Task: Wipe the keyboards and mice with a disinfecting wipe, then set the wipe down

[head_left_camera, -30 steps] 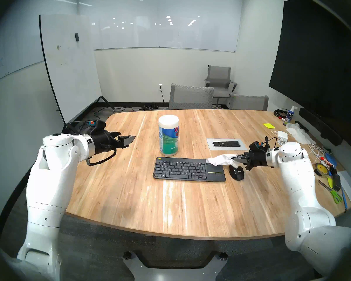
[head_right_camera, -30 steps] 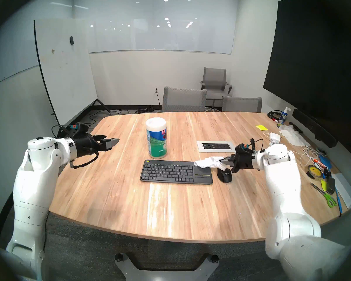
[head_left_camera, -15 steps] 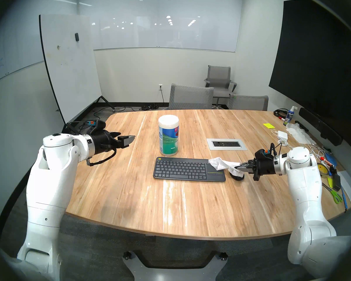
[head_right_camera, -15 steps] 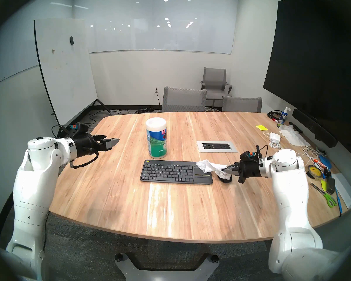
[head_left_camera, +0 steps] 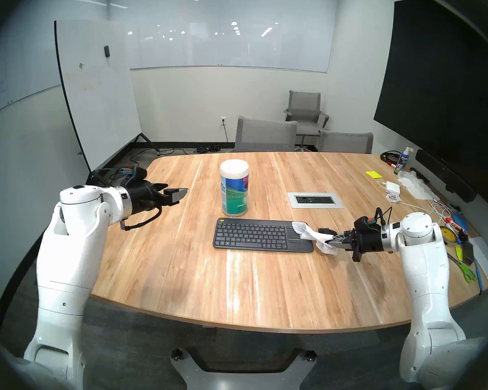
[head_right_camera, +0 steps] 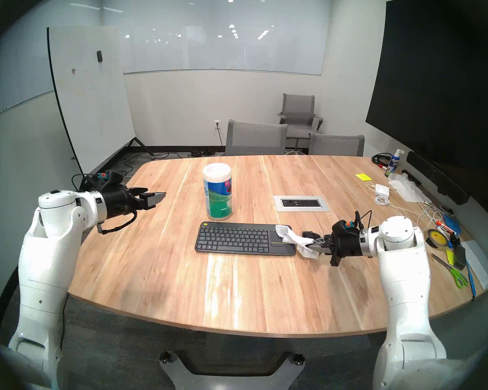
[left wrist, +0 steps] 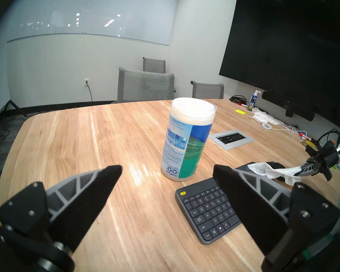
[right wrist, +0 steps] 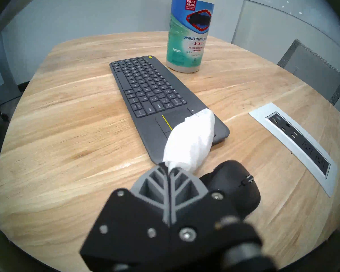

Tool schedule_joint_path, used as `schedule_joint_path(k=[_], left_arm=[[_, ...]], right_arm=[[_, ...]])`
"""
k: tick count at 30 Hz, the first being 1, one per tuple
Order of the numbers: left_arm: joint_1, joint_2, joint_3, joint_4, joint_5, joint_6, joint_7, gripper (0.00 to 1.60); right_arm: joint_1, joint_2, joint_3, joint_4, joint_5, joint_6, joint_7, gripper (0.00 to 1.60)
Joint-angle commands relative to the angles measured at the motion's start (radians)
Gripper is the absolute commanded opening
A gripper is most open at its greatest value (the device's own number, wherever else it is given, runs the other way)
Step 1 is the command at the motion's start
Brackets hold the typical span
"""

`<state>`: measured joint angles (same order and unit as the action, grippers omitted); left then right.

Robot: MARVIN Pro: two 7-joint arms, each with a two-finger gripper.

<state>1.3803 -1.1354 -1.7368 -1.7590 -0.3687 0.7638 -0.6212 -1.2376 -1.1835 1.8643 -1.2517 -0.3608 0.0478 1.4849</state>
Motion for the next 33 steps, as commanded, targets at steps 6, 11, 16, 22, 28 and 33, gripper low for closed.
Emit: schedule_joint_path(k=[6, 11, 16, 22, 28, 33], left_arm=[[-0.013, -0.002, -0.003, -0.024, -0.002, -0.004, 0.001, 1.60], [-0.013, -0.002, -0.003, -0.025, -0.002, -0.004, 0.002, 1.60], [-0.013, -0.002, -0.003, -0.025, -0.002, -0.004, 0.002, 1.60], [-0.013, -0.002, -0.003, -0.024, -0.002, -0.004, 0.002, 1.60], [-0.013, -0.002, -0.003, -0.024, -0.002, -0.004, 0.001, 1.60], [-0.013, -0.002, -0.003, -0.024, -0.002, -0.004, 0.002, 1.60]], right_arm=[[-0.072, -0.029, -0.021, -0.127, 0.052, 0.023, -0.001, 0.00], [-0.082, -0.040, -0.032, -0.145, 0.052, 0.036, -0.001, 0.00], [-0.089, -0.046, -0.043, -0.155, 0.052, 0.045, -0.001, 0.00], [-0.085, -0.065, -0.070, -0.161, 0.035, 0.059, -0.007, 0.00], [-0.085, -0.104, -0.081, -0.174, 0.018, 0.071, -0.064, 0.00], [-0.077, -0.119, -0.100, -0.166, -0.003, 0.076, -0.103, 0.00]])
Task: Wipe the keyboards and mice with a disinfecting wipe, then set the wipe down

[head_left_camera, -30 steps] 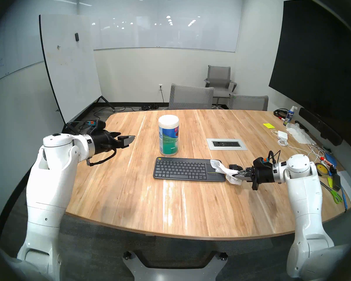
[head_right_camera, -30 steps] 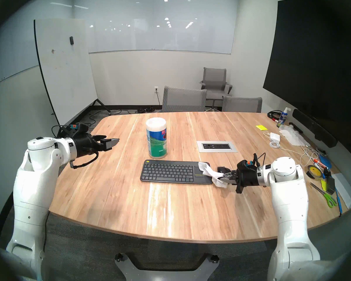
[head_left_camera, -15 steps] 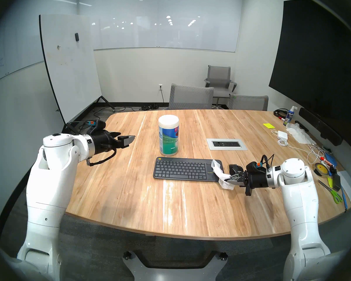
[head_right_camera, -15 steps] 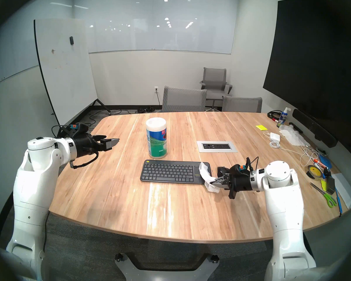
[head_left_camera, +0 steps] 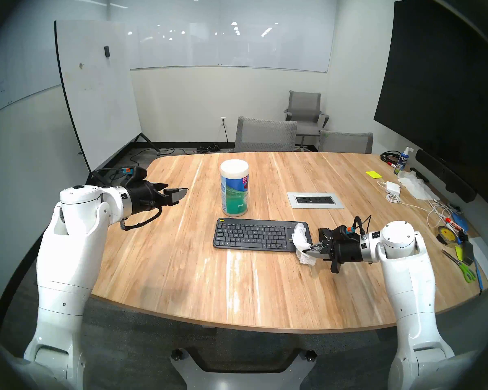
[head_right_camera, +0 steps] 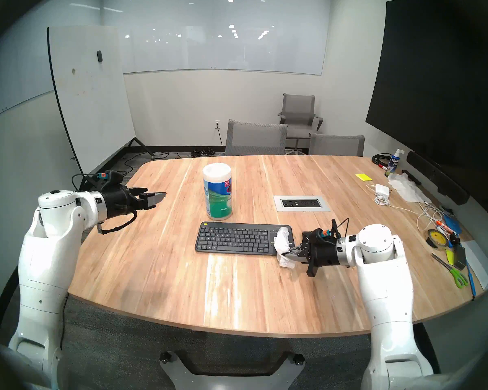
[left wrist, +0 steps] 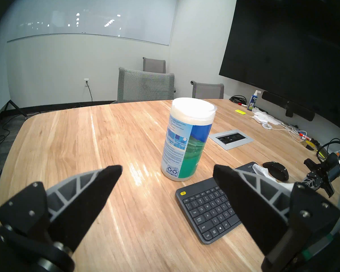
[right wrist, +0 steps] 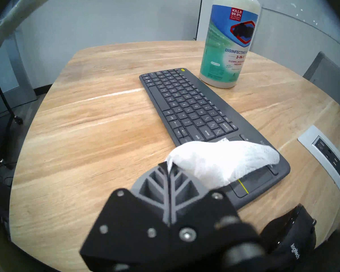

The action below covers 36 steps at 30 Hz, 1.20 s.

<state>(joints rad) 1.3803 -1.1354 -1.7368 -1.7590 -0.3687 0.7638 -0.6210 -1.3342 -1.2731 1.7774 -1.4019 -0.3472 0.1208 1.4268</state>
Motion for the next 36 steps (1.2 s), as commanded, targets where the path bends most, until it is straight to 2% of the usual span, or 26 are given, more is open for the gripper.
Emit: schedule_joint_path(k=[1, 4, 15, 24, 36], left_arm=[[-0.013, -0.002, -0.003, -0.024, -0.002, -0.004, 0.001, 1.60], [-0.013, -0.002, -0.003, -0.024, -0.002, -0.004, 0.001, 1.60], [-0.013, -0.002, -0.003, -0.024, -0.002, -0.004, 0.001, 1.60], [-0.013, -0.002, -0.003, -0.025, -0.002, -0.004, 0.001, 1.60], [-0.013, -0.002, -0.003, -0.025, -0.002, -0.004, 0.002, 1.60]], right_arm=[[0.021, -0.032, -0.016, -0.016, -0.021, 0.004, -0.052, 0.00], [0.023, -0.049, -0.021, -0.013, -0.037, 0.000, -0.090, 0.00], [0.037, -0.078, -0.044, 0.009, -0.067, -0.010, -0.139, 0.00], [0.038, -0.098, -0.059, 0.013, -0.062, -0.016, -0.136, 0.00], [0.005, -0.118, -0.089, -0.029, -0.074, -0.006, -0.126, 0.00]])
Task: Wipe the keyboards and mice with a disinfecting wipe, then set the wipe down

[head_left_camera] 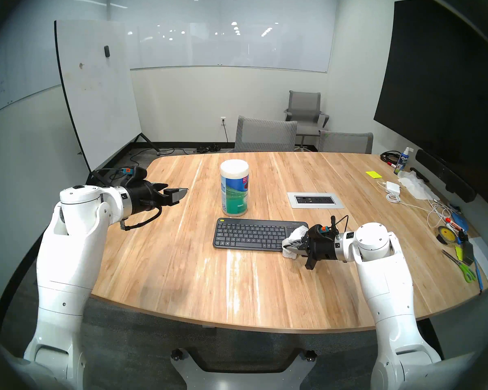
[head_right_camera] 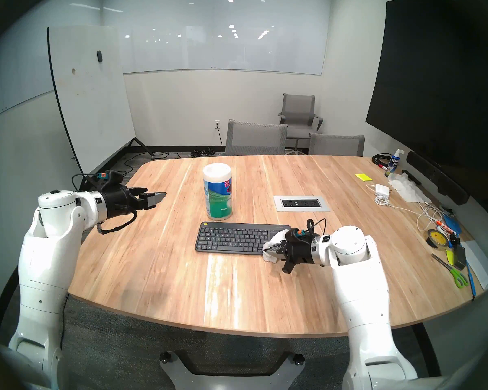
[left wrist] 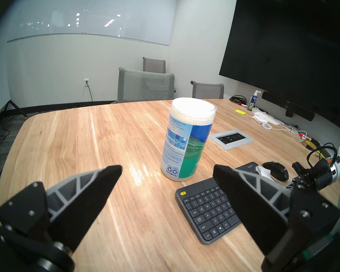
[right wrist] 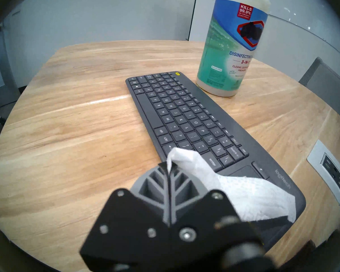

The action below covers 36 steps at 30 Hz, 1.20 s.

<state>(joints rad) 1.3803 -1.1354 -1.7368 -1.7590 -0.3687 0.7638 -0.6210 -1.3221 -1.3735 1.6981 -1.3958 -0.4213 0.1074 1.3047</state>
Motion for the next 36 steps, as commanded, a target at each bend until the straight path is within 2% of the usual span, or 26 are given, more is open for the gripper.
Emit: schedule_joint_path(k=[1, 8, 16, 20, 27, 36], left_arm=[[-0.013, -0.002, -0.003, -0.025, -0.002, -0.004, 0.002, 1.60], [-0.013, -0.002, -0.003, -0.024, -0.002, -0.004, 0.001, 1.60], [-0.013, -0.002, -0.003, -0.024, -0.002, -0.004, 0.001, 1.60], [-0.013, -0.002, -0.003, -0.024, -0.002, -0.004, 0.001, 1.60], [-0.013, -0.002, -0.003, -0.025, -0.002, -0.004, 0.001, 1.60], [-0.013, -0.002, -0.003, -0.025, -0.002, -0.004, 0.002, 1.60]], right_arm=[[-0.008, -0.020, -0.015, -0.038, -0.005, 0.008, -0.008, 0.00], [0.014, -0.050, -0.034, -0.053, -0.028, 0.035, -0.044, 0.00], [0.002, -0.074, -0.041, -0.099, -0.046, 0.053, -0.082, 0.00], [-0.008, -0.080, -0.062, -0.126, -0.095, 0.061, -0.134, 0.00], [-0.001, -0.093, -0.076, -0.115, -0.145, 0.071, -0.194, 0.00], [0.008, -0.100, -0.091, -0.106, -0.185, 0.089, -0.226, 0.00]])
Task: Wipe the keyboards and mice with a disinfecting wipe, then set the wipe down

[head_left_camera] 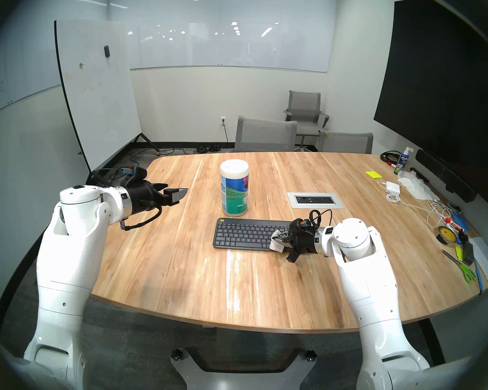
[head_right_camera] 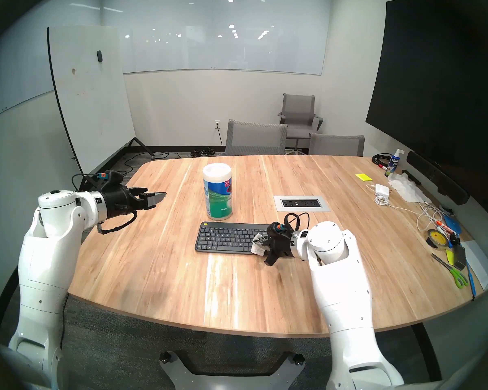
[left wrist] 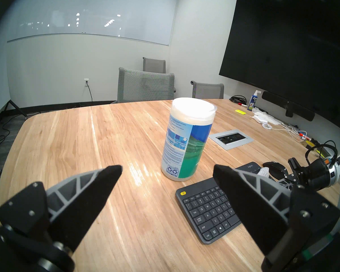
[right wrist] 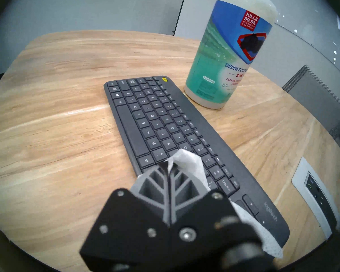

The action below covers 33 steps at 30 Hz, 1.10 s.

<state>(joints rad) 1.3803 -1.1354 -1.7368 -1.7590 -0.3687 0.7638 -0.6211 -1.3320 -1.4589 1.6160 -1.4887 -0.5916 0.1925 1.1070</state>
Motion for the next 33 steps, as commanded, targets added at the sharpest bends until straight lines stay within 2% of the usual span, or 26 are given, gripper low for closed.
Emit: schedule_joint_path(k=[1, 20, 33], left_arm=[[-0.013, -0.002, -0.003, -0.025, -0.002, -0.004, 0.002, 1.60], [-0.013, -0.002, -0.003, -0.025, -0.002, -0.004, 0.002, 1.60], [-0.013, -0.002, -0.003, -0.025, -0.002, -0.004, 0.002, 1.60]], right_arm=[[0.018, -0.014, -0.010, -0.013, -0.018, 0.007, -0.028, 0.00], [0.002, -0.030, -0.043, -0.009, -0.068, 0.010, -0.046, 0.00], [-0.025, -0.054, -0.077, -0.044, -0.088, 0.026, -0.048, 0.00]])
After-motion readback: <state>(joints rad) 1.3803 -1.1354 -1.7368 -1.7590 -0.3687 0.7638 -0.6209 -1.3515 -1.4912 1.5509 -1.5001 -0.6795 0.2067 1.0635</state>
